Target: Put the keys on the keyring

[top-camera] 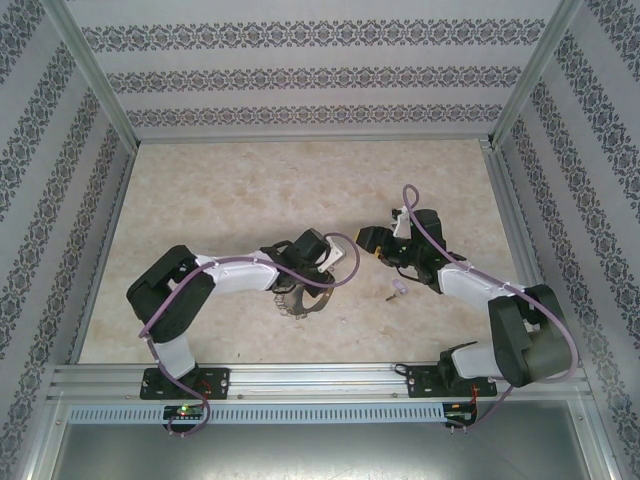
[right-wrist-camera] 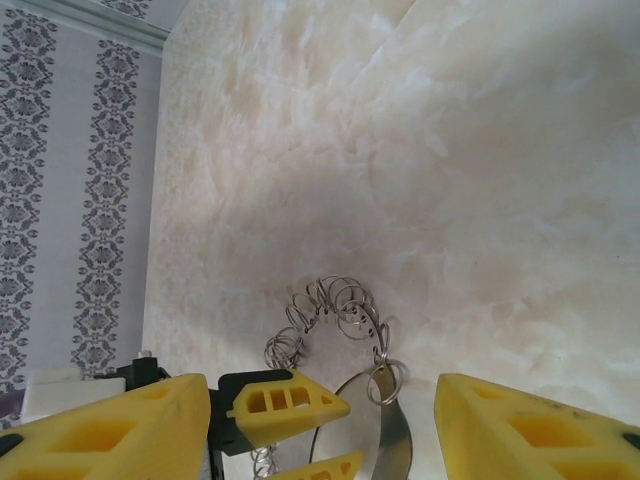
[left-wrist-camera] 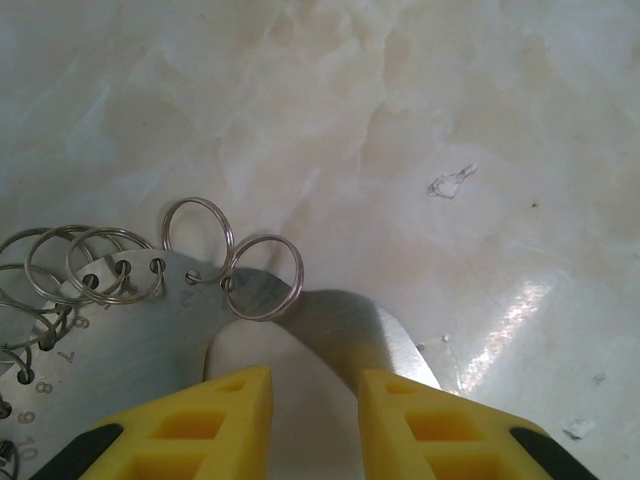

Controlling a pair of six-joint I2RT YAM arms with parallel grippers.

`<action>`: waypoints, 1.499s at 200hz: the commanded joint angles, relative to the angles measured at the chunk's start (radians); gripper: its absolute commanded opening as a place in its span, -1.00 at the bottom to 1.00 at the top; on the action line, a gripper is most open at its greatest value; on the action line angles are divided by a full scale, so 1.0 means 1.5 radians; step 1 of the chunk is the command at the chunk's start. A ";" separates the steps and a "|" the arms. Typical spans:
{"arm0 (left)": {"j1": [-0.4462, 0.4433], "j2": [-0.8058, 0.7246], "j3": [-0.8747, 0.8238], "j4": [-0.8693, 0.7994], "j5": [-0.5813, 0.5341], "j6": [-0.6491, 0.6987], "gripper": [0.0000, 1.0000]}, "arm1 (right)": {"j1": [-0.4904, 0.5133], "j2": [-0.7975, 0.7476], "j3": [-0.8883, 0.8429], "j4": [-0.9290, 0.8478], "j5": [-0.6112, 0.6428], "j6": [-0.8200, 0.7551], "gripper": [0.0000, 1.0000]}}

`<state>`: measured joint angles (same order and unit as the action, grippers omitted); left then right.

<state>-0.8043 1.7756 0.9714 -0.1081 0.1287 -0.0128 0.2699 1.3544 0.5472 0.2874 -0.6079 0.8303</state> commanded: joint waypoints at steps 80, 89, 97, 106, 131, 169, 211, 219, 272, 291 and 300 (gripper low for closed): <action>-0.011 0.052 0.049 0.015 -0.050 0.052 -0.39 | -0.008 -0.011 -0.016 -0.004 0.001 -0.025 0.23; -0.010 0.056 0.052 0.016 -0.049 0.052 -0.39 | -0.008 -0.010 -0.016 -0.005 0.000 -0.026 0.23; -0.011 0.058 0.052 0.018 -0.048 0.053 -0.40 | -0.008 -0.009 -0.015 -0.005 0.000 -0.026 0.22; -0.010 0.060 0.053 0.023 -0.048 0.053 -0.41 | -0.007 -0.008 -0.015 -0.005 0.000 -0.027 0.22; -0.010 0.069 0.061 0.025 -0.043 0.058 -0.47 | -0.008 -0.001 -0.016 -0.004 -0.002 -0.029 0.20; -0.010 0.075 0.071 0.032 -0.037 0.063 -0.71 | -0.007 0.005 -0.016 -0.002 -0.003 -0.030 0.16; -0.006 0.069 0.073 0.035 -0.026 0.061 -0.98 | -0.007 0.007 -0.017 -0.002 -0.003 -0.032 0.16; -0.004 0.067 0.072 0.035 -0.019 0.059 -1.00 | -0.008 0.008 -0.017 -0.002 -0.002 -0.033 0.15; 0.015 0.020 0.042 0.052 0.011 0.020 -0.91 | -0.008 0.006 -0.021 -0.002 -0.002 -0.033 0.15; 0.016 0.003 0.029 0.047 0.018 0.015 -0.48 | -0.008 0.004 -0.022 -0.002 0.001 -0.034 0.17; 0.016 0.001 0.027 0.043 0.022 0.014 -0.37 | -0.007 0.005 -0.022 -0.003 0.001 -0.034 0.17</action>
<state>-0.7898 1.8278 1.0290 -0.0597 0.1307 0.0322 0.2699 1.3632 0.5312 0.2790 -0.6079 0.8043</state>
